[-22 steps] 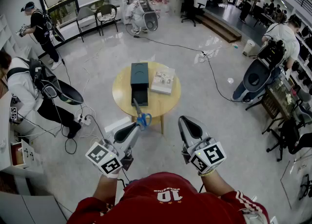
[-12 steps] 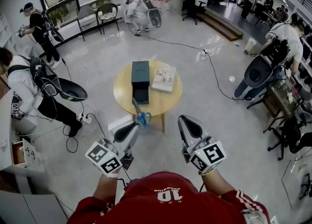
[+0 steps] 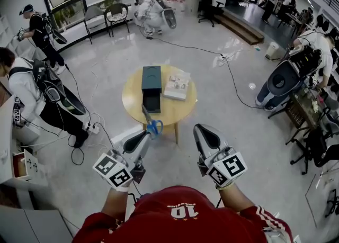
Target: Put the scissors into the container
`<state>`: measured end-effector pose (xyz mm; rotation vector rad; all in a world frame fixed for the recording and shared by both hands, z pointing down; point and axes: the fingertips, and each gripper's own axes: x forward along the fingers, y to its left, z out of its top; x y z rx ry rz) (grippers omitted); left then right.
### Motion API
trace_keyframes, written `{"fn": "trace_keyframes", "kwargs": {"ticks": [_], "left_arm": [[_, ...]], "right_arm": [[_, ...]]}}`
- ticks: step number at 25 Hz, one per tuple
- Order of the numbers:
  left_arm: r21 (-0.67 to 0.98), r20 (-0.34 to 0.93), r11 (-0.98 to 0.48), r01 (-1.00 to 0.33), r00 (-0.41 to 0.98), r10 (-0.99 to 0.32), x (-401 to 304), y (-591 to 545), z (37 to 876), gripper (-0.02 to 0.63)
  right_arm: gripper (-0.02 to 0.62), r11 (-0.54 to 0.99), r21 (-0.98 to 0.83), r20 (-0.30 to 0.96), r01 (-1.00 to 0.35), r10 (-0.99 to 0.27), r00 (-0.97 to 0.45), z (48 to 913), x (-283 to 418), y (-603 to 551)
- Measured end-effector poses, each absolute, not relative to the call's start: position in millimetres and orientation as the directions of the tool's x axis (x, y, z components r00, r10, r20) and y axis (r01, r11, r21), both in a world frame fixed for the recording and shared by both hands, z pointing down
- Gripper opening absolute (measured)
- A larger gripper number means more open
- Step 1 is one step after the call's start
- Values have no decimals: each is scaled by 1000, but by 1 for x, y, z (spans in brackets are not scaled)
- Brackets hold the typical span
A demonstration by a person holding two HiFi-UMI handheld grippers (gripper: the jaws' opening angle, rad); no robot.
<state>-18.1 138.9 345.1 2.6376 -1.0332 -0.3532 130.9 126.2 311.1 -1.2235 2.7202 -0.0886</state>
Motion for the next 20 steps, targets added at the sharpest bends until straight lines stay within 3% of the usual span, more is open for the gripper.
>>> {"fn": "trace_keyframes", "kwargs": {"ticks": [20], "left_arm": [[330,-104,-676,-659,686,-720,27,121,340,29]], "right_arm": [[-11,716,-158,-106,-680,-697,-710,318,167,104]]}}
